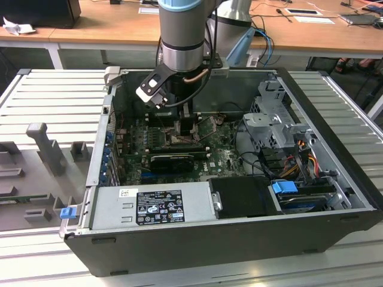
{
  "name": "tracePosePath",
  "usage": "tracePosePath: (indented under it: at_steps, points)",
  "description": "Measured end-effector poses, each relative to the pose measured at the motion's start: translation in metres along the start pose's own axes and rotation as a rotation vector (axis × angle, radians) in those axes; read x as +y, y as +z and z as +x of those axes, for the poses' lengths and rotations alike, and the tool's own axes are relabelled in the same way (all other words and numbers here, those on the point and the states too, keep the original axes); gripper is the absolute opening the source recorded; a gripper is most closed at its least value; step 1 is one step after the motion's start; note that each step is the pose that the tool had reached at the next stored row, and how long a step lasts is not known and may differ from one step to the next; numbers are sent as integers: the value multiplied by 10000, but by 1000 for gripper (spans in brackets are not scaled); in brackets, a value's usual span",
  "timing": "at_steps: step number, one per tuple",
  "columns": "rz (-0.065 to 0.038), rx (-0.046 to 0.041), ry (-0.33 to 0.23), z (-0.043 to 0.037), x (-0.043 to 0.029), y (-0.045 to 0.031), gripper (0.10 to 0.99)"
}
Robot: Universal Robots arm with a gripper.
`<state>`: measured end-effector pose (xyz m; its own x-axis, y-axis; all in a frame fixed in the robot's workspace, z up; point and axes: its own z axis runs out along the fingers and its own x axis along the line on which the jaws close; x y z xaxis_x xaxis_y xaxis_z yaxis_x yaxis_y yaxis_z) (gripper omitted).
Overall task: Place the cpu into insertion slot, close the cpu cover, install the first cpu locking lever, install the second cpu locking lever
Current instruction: 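Place the cpu into insertion slot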
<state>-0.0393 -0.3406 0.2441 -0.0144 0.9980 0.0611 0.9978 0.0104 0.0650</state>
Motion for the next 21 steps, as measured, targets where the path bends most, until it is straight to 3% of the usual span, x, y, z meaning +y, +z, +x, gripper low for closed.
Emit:
tracePosePath:
  at_steps: [5,9,21]
  points:
    - [-1,6,3,0,-14,13,525]
    - [-1,6,2,2,-67,44,525]
    - [-1,36,3,64,-104,270,525]
